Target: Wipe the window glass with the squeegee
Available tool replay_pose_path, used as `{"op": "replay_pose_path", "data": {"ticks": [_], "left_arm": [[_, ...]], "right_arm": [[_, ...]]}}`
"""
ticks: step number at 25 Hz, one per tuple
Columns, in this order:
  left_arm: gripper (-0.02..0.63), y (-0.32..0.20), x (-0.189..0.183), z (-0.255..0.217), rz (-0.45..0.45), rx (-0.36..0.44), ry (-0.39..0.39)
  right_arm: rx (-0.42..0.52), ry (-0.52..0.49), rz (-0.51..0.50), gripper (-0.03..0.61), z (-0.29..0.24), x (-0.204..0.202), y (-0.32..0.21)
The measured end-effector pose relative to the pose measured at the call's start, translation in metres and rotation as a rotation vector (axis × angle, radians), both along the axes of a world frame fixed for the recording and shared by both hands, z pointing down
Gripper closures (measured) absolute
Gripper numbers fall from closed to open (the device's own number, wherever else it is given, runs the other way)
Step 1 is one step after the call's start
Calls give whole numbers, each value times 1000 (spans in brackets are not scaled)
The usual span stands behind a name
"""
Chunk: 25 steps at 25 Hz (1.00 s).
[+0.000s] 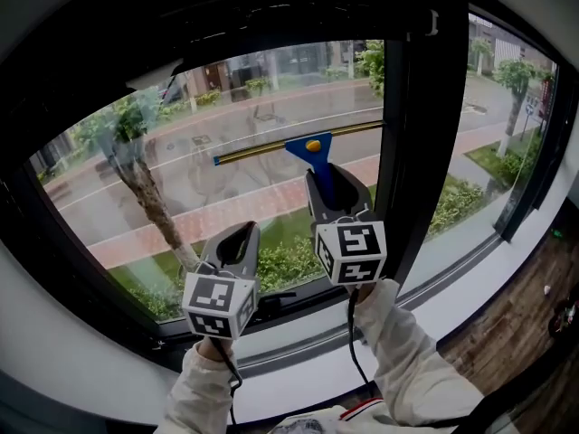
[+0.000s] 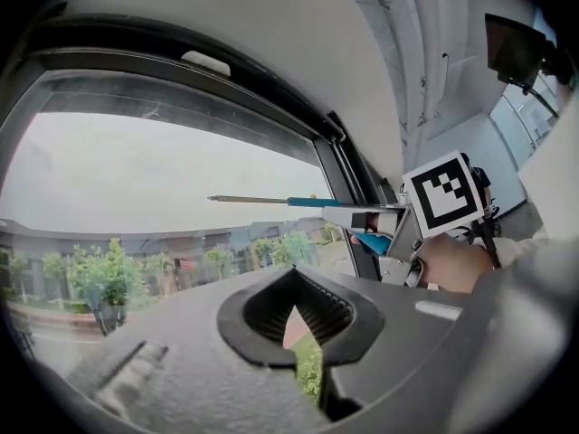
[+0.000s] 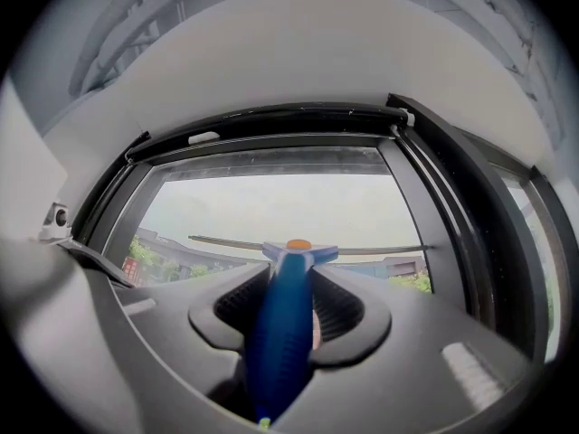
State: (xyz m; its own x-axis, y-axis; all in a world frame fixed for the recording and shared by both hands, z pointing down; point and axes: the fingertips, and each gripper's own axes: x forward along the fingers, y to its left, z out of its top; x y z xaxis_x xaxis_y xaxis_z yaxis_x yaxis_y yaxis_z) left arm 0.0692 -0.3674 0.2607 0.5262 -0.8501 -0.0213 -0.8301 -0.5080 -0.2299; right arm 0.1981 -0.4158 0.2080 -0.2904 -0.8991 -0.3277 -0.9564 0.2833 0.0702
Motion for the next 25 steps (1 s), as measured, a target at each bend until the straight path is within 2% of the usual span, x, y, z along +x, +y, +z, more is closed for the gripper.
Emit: {"op": "replay_pose_path", "data": {"ticks": [9,25], "left_arm": [[614,3,3,28,-27,-14,-12],[614,4,6,117,-58,-107,-9]], "right_arm": [[-25,-3,6,433,32,3,3],[-100,17,10,432,110,2,8]]}}
